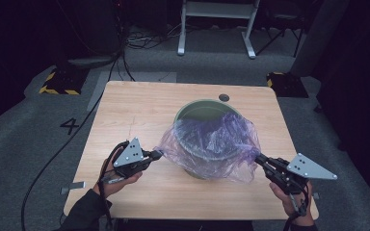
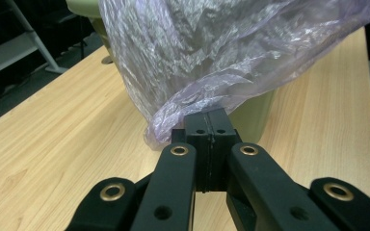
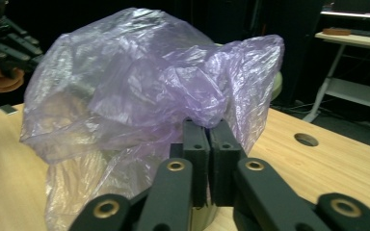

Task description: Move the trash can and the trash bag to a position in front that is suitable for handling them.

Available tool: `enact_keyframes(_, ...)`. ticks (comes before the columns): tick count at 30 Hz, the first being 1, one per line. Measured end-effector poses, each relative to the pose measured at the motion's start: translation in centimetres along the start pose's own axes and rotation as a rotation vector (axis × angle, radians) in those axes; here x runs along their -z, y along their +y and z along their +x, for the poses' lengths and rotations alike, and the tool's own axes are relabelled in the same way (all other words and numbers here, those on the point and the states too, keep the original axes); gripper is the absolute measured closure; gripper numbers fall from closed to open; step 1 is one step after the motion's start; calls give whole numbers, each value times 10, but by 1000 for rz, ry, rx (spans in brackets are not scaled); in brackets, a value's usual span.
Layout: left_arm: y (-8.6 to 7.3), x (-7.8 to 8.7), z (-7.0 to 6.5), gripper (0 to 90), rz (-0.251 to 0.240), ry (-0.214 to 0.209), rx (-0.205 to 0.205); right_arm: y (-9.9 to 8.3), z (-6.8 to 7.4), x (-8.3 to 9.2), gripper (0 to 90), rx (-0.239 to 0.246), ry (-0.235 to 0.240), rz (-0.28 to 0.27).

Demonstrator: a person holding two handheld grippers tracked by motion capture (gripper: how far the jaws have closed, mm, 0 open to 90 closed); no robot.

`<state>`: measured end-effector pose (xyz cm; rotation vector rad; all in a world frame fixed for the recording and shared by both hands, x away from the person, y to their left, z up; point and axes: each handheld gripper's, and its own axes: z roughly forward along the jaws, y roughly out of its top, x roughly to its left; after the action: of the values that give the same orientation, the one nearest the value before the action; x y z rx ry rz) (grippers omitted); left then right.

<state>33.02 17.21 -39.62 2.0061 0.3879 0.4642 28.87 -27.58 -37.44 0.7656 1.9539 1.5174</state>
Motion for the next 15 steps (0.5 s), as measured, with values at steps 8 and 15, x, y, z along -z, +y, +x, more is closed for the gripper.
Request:
enact_keyframes(8,8,5,-11,900,-45,-39,-28,8,6,-3,444,46,-45,-4)
enact_keyframes(15,9,9,-15,899,-52,-35,-38,15,17,9,292,129,-31,6)
